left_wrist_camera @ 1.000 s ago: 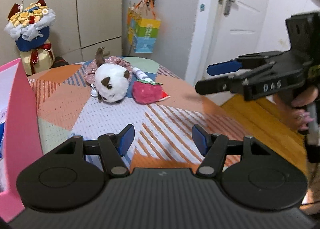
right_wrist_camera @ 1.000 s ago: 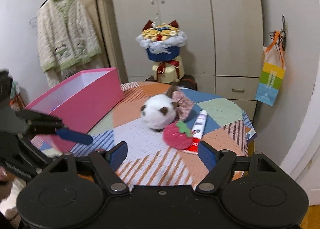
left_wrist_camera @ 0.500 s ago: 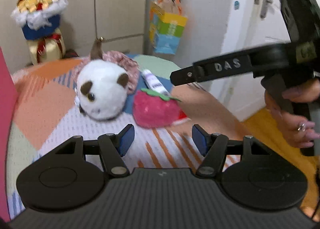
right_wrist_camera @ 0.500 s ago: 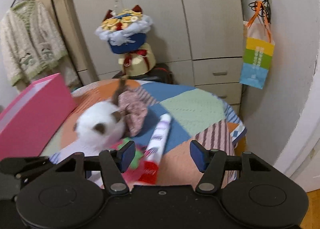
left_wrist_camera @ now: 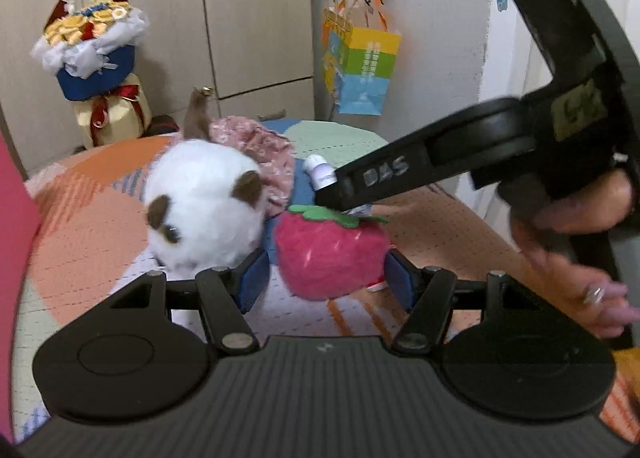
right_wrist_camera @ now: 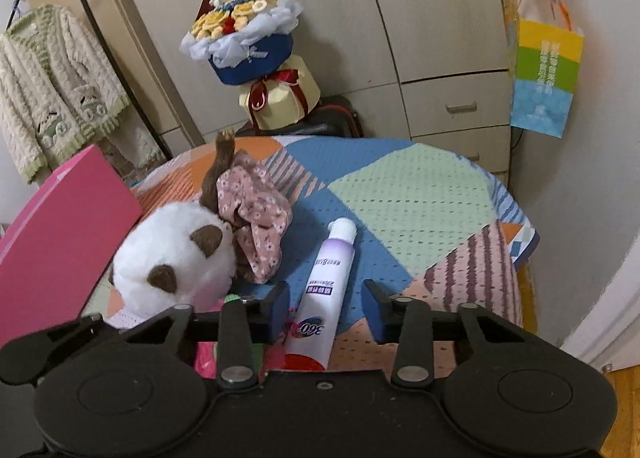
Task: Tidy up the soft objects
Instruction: 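Grasp the strawberry plush with the left gripper while the right gripper grasps the spray bottle, then carry the strawberry plush and spray bottle over the pink box with both grippers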
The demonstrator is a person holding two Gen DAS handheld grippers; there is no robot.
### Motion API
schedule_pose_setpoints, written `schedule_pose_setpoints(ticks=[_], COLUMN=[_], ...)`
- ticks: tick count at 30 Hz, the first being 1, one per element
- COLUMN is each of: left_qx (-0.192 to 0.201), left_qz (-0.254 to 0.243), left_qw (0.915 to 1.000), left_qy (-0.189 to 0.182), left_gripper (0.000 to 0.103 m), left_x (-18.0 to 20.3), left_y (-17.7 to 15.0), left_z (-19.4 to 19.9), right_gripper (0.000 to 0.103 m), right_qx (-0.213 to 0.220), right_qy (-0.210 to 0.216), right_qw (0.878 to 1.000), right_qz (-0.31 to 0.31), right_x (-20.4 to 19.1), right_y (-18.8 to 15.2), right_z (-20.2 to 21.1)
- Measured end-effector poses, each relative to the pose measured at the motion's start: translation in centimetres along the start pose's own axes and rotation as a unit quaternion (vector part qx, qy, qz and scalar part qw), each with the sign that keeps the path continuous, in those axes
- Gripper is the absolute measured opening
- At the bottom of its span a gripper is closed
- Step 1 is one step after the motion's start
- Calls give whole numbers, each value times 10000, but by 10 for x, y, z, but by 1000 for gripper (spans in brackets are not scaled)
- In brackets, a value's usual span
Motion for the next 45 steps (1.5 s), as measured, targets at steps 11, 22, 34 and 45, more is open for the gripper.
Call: schedule_pose_setpoints(ticks=[11, 22, 34, 45], left_qx=[106, 69, 412, 257], left_qz=[207, 184, 316, 434], left_qw=[9997, 9992, 9978, 9974], left_qy=[-38, -350, -405, -513], left_gripper=[49, 45, 45, 45], left_x=[-3, 0, -14, -22], left_y=[5, -10, -18, -37], left_z=[-9, 33, 85, 123], right_gripper=[28, 27, 27, 27], right_qx=[-5, 150, 216, 458], right_qy=[-264, -249, -352, -199], right_qw=[9982, 9983, 9977, 9983], right_qz=[540, 506, 535, 284], right_x=[-13, -14, -29, -52], right_y=[-4, -12, -38, -59], right_z=[-2, 17, 46, 84])
Point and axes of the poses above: each gripper's, at about its wrist camera, not at the fingertips, and z roughly against the way its jaws point, x to its right, y to its top, the point moved 9 cm from there along -z, roughly the way its jaws point, and after that the axes turned 5 degrees about -y, right-handed, at the moved point
